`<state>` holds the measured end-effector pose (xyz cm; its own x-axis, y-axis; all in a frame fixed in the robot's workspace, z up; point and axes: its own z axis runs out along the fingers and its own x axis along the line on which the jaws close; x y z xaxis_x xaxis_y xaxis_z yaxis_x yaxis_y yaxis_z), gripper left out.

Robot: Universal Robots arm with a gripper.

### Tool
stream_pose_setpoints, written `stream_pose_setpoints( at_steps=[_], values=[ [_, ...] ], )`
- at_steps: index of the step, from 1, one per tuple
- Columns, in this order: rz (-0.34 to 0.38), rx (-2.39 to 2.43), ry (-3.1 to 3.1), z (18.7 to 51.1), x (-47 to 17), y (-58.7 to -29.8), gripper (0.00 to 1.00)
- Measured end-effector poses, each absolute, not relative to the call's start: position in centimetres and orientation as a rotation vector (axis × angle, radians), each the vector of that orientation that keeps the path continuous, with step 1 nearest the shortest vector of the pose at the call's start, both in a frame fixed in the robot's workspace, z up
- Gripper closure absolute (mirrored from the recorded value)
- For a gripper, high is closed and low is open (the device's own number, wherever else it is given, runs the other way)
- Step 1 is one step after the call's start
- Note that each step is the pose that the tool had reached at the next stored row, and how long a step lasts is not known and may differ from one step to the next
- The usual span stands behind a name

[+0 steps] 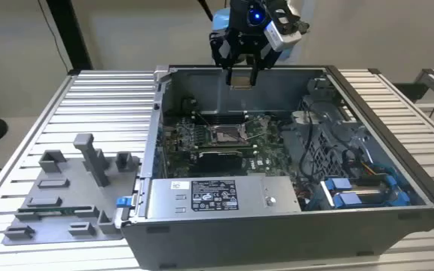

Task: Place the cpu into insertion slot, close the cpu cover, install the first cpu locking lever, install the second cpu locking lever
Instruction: 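Place the cpu into insertion slot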

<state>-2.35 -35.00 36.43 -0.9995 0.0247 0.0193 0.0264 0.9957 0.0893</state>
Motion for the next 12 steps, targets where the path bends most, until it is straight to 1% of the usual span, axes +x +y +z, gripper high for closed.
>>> stream_pose_setpoints(
  at_steps=[12],
  values=[
    [-0.14,-0.04,-3.12,36.43,-2.35,-35.0,1.0]
  ],
)
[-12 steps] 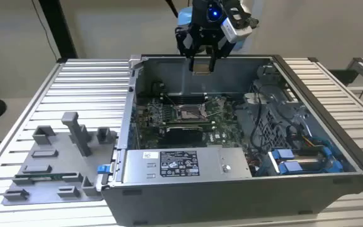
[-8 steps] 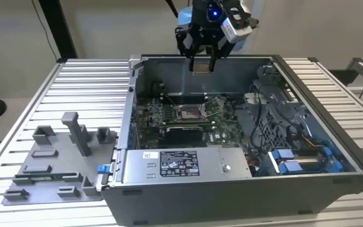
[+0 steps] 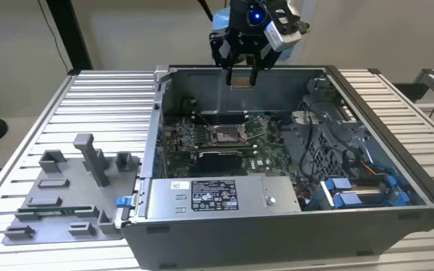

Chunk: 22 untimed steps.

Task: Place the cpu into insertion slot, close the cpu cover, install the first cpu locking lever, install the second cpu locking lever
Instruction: 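Place the cpu into insertion slot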

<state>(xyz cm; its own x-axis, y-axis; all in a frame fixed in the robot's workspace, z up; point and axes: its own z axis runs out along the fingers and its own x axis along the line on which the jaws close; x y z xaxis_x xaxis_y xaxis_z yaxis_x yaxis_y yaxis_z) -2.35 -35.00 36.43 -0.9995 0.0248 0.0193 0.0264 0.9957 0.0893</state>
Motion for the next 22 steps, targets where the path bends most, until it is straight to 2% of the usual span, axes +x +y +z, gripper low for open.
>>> stream_pose_setpoints(
  at_steps=[22],
  values=[
    [-0.142,-0.317,-3.112,36.42,-2.33,-35.0,1.0]
  ],
)
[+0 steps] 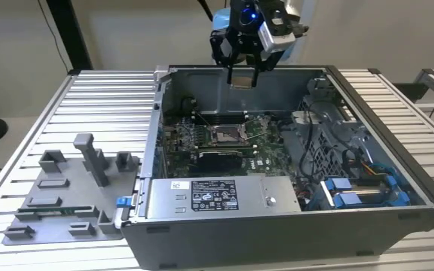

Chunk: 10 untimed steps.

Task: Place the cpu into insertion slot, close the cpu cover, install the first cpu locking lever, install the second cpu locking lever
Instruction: 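Place the cpu into insertion slot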

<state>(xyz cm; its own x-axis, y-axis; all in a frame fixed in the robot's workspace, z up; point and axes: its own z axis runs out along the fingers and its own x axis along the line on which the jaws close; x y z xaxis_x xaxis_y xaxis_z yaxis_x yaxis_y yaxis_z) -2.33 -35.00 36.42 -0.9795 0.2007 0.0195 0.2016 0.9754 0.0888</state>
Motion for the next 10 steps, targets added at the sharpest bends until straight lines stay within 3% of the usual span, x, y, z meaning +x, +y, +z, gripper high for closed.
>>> stream_pose_setpoints(
  at_steps=[10],
  values=[
    [-0.142,-0.458,-3.099,36.39,-2.36,-35.0,1.0]
  ],
)
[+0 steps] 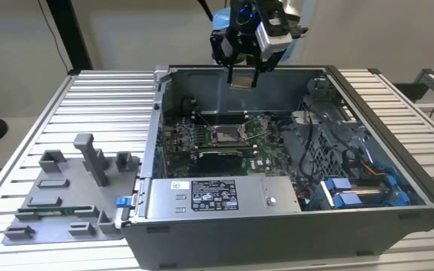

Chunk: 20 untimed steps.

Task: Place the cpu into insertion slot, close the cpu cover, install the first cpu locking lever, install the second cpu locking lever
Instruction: 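Place the cpu into insertion slot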

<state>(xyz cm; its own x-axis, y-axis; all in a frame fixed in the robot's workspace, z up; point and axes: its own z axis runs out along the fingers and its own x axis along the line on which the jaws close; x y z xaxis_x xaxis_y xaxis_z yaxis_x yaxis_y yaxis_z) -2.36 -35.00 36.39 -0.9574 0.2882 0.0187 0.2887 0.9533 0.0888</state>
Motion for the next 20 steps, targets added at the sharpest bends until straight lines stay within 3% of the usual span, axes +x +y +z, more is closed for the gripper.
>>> stream_pose_setpoints(
  at_steps=[20],
  values=[
    [-0.143,-0.791,-3.042,36.35,-2.35,-35.0,1.0]
  ],
)
